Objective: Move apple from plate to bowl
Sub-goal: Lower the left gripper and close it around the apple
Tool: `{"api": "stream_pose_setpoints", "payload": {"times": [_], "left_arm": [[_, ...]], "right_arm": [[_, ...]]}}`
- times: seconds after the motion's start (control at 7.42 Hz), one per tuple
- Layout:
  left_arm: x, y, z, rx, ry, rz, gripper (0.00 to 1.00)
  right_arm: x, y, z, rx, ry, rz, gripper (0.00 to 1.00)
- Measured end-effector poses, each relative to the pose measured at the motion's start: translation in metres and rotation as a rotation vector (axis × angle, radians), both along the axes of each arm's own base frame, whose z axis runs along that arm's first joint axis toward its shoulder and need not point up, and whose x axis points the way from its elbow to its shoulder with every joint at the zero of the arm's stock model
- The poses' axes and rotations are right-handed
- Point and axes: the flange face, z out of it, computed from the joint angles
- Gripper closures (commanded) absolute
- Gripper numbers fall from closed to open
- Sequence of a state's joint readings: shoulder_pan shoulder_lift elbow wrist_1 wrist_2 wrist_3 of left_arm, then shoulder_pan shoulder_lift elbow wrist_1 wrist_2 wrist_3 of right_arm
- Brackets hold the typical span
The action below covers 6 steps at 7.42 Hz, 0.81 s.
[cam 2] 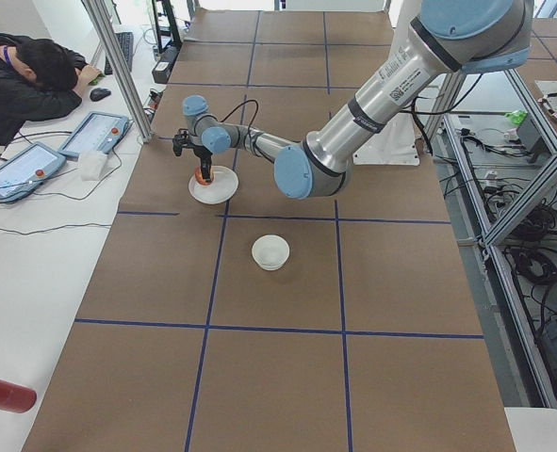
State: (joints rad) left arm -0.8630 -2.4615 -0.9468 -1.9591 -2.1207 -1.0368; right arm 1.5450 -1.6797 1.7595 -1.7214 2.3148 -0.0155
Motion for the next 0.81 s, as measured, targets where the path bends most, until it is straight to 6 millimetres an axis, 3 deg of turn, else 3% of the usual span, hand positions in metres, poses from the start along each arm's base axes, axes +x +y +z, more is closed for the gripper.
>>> {"api": "stream_pose_setpoints", "payload": {"times": [0.13,0.4,0.54,0.81], "left_arm": [[0.001,-0.002,0.007,0.007,-0.002,-0.005,0.00],[0.001,-0.005,0.014,0.018,-0.008,-0.014,0.79],[0.001,-0.005,0.012,0.021,-0.007,-0.016,1.00],[-0.010,-0.010,0.003,0.029,0.001,-0.029,1.00]], "right_arm": [[0.000,0.000,0.000,0.000,0.000,0.000,0.00],[0.000,0.000,0.000,0.001,0.000,-0.001,0.00],[0.000,0.000,0.000,0.000,0.000,-0.001,0.00],[0.000,0.000,0.000,0.000,0.000,-0.001,0.00]]}}
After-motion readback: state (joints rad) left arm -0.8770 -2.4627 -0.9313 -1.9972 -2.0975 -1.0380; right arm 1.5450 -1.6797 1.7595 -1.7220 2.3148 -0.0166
